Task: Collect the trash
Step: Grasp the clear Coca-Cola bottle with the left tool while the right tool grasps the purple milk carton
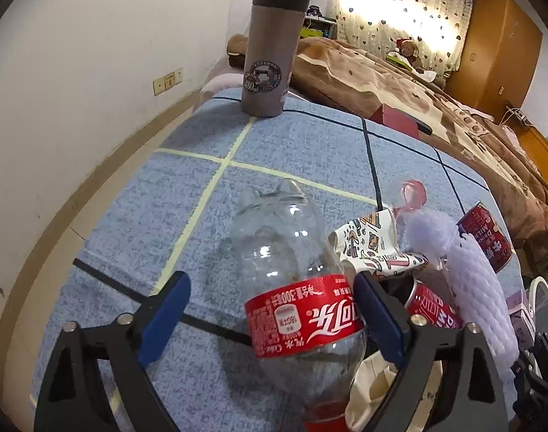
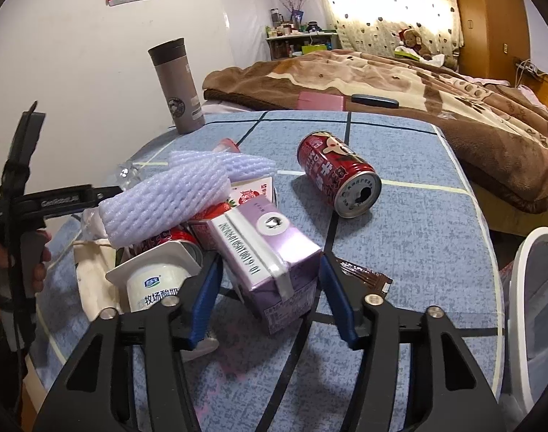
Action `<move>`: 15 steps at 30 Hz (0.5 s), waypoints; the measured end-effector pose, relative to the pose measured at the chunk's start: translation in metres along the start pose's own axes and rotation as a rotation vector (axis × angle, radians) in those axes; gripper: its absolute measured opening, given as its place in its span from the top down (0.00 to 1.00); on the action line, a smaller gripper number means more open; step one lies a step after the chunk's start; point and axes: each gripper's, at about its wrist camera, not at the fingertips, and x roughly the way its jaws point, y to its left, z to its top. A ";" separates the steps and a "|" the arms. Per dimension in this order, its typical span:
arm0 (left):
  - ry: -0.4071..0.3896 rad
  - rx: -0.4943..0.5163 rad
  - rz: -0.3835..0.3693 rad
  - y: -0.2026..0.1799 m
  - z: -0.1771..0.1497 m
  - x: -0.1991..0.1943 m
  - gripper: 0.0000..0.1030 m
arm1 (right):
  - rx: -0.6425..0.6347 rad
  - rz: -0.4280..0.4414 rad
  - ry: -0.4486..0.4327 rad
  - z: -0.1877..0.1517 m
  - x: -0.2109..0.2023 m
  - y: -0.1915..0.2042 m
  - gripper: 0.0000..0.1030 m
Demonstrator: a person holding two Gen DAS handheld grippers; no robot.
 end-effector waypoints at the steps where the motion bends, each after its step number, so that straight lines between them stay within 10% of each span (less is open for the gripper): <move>1: 0.009 -0.003 -0.002 0.000 0.001 0.002 0.15 | -0.001 0.000 0.002 -0.001 0.000 0.000 0.49; 15: 0.022 -0.006 -0.009 -0.005 0.003 0.011 0.34 | 0.005 0.008 0.003 -0.001 0.001 -0.003 0.59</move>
